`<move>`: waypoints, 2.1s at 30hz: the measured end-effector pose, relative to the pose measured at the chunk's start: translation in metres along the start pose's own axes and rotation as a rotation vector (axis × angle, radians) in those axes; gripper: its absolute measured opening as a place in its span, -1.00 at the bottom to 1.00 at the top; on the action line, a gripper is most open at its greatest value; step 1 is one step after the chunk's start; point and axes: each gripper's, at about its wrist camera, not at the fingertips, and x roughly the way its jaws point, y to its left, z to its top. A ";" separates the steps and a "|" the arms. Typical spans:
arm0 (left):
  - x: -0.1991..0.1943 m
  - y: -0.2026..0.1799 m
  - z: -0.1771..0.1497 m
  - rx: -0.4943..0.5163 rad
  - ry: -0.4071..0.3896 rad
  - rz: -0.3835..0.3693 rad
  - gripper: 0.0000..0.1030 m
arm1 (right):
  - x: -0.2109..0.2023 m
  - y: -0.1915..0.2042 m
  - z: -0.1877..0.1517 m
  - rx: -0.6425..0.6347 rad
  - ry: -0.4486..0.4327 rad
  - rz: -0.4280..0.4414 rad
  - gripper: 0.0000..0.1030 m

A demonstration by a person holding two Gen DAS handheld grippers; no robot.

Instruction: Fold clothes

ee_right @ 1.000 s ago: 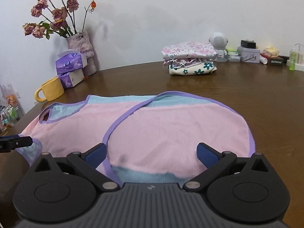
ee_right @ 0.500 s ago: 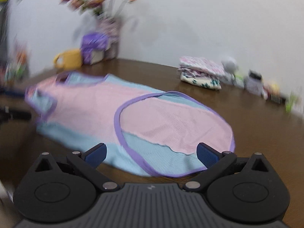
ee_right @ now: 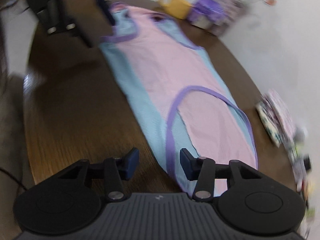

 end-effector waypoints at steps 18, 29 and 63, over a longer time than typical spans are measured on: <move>0.027 0.030 -0.003 0.239 0.098 -0.210 -0.95 | 0.022 -0.033 0.017 -0.049 0.121 0.196 -0.89; 0.005 0.050 -0.011 0.092 -0.025 -0.178 -0.78 | 0.019 -0.039 0.012 0.024 0.097 0.170 -0.90; 0.019 0.048 -0.017 0.131 -0.044 -0.179 -0.96 | 0.007 -0.042 0.002 0.115 0.023 0.157 -0.46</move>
